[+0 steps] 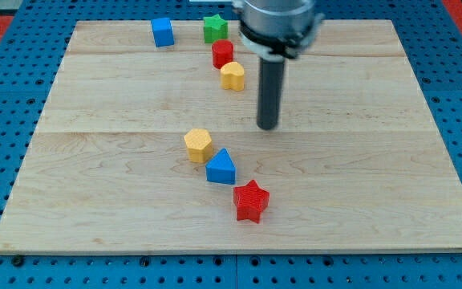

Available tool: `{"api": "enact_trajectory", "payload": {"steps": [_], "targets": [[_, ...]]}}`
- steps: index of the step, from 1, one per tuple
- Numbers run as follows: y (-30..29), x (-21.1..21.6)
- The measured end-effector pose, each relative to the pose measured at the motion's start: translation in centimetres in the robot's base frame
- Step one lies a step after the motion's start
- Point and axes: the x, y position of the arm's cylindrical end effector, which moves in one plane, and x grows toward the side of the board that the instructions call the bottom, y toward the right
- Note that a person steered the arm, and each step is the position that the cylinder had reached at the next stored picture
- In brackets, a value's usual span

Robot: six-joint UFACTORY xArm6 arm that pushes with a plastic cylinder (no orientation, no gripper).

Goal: Move the blue triangle vertically below the yellow hexagon

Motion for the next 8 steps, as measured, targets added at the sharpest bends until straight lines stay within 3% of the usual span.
{"api": "enact_trajectory", "payload": {"steps": [1,2,4,5,6,7,8], "targets": [[-4.3,4.7],[-11.2,5.4],[-11.8,-2.0],[-7.1,-4.0],[-5.1,-2.8],[-1.2,1.9],[-7.9,6.6]]}}
